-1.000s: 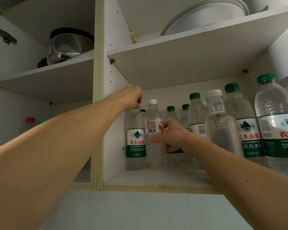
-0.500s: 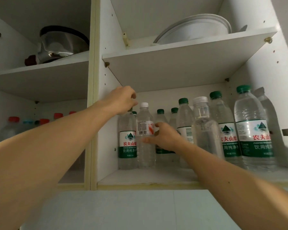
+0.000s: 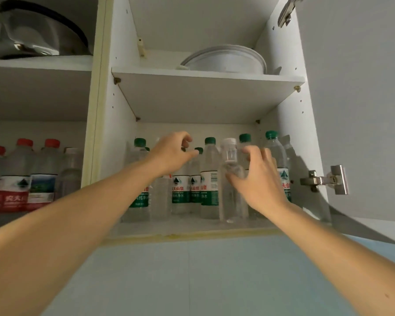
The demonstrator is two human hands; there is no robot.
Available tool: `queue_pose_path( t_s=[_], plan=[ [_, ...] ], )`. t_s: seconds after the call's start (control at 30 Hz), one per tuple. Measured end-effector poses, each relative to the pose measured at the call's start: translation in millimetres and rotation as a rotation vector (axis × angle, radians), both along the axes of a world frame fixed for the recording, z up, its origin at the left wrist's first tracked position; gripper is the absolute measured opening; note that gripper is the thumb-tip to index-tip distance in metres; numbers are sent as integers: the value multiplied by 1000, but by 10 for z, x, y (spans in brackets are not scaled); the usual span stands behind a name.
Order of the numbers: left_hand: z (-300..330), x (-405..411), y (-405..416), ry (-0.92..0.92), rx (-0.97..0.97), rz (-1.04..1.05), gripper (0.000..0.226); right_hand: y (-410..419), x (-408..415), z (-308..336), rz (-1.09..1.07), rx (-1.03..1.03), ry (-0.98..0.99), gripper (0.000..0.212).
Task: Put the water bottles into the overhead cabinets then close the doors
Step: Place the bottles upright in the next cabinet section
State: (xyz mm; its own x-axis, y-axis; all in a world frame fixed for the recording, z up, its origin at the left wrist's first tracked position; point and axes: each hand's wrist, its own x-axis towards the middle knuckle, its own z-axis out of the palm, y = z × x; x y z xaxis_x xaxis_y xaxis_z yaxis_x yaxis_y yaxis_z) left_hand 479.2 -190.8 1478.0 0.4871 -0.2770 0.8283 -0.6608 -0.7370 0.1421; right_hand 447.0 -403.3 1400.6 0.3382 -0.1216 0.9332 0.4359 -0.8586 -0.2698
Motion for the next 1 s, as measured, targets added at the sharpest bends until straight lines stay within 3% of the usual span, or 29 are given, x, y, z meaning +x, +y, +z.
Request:
queue_pose_path(
  t_s=[0.13, 0.27, 0.33, 0.5, 0.8, 0.93, 1.0],
  plan=[
    [-186, 187, -252, 101, -99, -103, 52, -121, -2, -155, 39, 16, 228, 91],
    [-380, 401, -401, 273, -182, -160, 74, -98, 46, -261, 50, 6, 273, 100],
    [-464, 508, -475, 375, -225, -245, 75, -89, 82, -272, 57, 18, 287, 105],
    [-569, 731, -575, 574, -380, -407, 70, -152, 206, -271, 112, 58, 374, 92],
    [-592, 826, -672, 594, -336, -426, 59, -386, 345, -224, 113, 126, 435, 83],
    [-569, 782, -639, 548, -291, -358, 45, -461, 375, -218, 94, 133, 455, 82],
    [-532, 715, -593, 518, -249, -295, 50, -484, 385, -218, 103, 123, 457, 81]
  ],
)
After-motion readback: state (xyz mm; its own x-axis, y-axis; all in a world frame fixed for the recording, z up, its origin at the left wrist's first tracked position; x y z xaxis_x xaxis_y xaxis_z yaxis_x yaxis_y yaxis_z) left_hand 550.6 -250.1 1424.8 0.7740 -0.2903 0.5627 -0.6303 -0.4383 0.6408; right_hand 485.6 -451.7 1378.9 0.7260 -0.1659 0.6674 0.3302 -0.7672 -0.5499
